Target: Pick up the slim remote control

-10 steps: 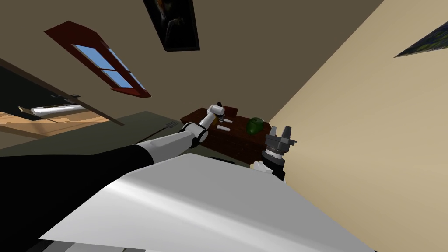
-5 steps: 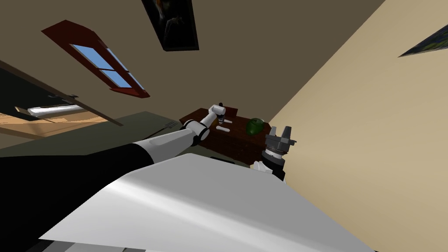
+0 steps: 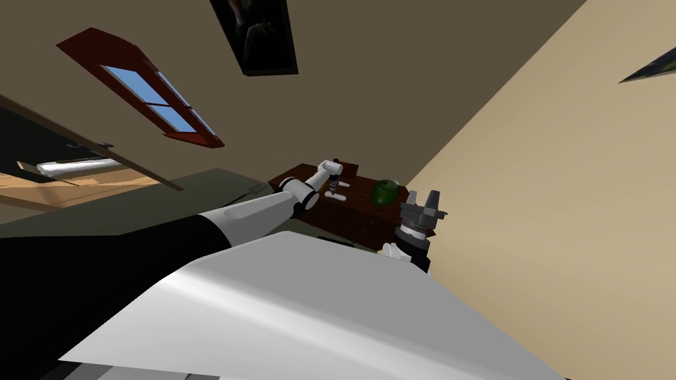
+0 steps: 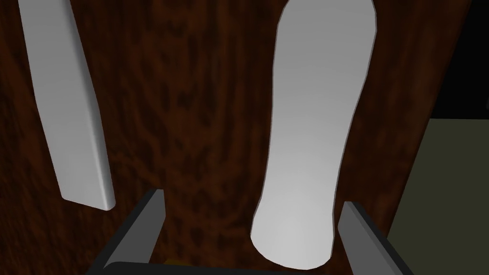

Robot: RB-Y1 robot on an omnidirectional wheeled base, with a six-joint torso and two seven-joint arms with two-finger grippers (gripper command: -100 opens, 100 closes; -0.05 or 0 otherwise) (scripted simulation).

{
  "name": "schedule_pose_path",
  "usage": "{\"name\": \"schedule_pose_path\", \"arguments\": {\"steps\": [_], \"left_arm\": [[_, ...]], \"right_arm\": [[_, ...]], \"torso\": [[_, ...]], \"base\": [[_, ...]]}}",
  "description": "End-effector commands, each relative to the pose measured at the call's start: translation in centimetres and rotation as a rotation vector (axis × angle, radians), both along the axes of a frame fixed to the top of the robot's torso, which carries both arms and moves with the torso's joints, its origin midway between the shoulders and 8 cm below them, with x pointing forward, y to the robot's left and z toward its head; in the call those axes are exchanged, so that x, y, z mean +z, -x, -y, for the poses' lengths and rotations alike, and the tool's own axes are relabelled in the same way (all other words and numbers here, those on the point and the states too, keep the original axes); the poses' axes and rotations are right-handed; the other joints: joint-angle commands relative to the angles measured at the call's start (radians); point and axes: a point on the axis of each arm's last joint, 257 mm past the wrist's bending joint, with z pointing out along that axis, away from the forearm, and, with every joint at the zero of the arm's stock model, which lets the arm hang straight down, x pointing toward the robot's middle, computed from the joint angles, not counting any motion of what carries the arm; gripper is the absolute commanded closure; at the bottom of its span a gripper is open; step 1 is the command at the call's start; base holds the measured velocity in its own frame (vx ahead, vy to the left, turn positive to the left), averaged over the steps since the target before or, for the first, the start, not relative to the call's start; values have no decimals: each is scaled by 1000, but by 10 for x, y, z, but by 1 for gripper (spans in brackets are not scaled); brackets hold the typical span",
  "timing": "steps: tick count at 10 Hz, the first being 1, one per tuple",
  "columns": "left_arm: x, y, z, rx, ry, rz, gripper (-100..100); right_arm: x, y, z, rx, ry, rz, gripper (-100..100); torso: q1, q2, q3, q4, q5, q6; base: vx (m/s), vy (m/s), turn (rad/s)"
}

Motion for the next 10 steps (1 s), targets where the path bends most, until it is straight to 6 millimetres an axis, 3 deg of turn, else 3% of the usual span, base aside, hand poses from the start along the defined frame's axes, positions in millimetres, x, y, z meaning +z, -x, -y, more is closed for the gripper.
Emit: {"name": "schedule_pose_path", "arguments": {"steps": [1,7,8,9,10], "left_arm": [[-5,11,-4,-1,-12,-40,-100],[-34,67,0,-22,-73,-254,-100],[-31,61,1,-19,-68,-234,-100],[-31,63,1,-20,-69,-239,0],[-43,64,-2,-17,-69,-238,-100]], "right_arm": [[0,0,0,0,0,0,0],[0,0,0,0,0,0,0],[0,0,0,0,0,0,0],[0,0,0,0,0,0,0],[0,0,0,0,0,0,0]], "torso": [[0,0,0,0,0,0],[0,-1,0,0,0,0],[0,-1,-1,0,0,0],[1,2,1,0,0,0],[1,3,2,1,0,0]], "base": [[45,-5,-4],[61,-12,-3],[8,2,-12],[0,0,0],[3,-2,-13]]}}
